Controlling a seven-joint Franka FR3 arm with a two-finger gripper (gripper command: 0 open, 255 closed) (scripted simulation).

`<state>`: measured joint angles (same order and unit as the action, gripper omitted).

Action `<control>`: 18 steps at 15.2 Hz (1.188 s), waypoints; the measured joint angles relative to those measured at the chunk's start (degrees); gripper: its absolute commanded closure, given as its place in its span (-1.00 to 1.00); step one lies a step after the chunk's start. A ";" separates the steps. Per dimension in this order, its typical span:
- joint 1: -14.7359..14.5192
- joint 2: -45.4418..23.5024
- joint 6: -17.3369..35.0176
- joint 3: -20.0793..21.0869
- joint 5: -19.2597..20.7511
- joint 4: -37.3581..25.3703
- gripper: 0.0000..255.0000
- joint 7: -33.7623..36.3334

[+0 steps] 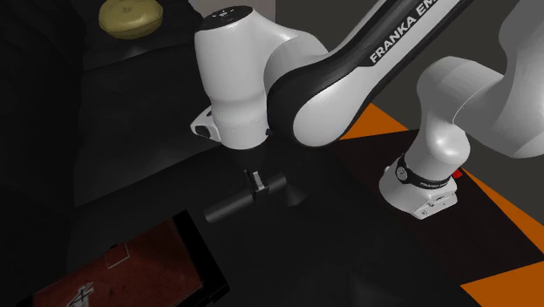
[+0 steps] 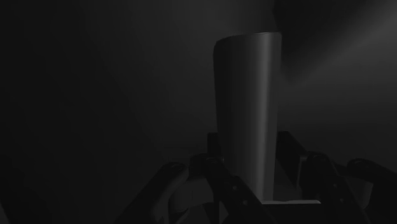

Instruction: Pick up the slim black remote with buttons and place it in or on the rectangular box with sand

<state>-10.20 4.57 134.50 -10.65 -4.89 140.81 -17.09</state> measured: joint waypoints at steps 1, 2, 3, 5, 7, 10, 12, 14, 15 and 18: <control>0.00 0.01 -0.02 0.01 0.00 0.00 1.00 -0.01; -0.01 0.04 -0.03 0.02 0.00 0.03 1.00 -0.01; -0.02 0.03 -0.05 0.02 0.00 0.02 1.00 -0.01; -0.02 0.04 0.03 0.02 -0.01 0.09 1.00 -0.01; -0.01 0.67 -0.99 0.06 0.23 -0.20 1.00 0.19; 0.01 2.14 -3.20 0.18 0.73 -0.93 1.00 0.78; 0.07 3.20 -4.89 0.22 1.07 -1.59 1.00 1.10; 0.13 4.18 -6.53 0.26 1.37 -2.27 1.00 1.38; 0.15 4.49 -7.28 0.28 1.47 -2.72 1.00 1.49; 0.27 5.92 -9.67 0.32 1.88 -3.71 1.00 1.80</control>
<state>-9.94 10.49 124.83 -10.33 -3.01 137.10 -15.29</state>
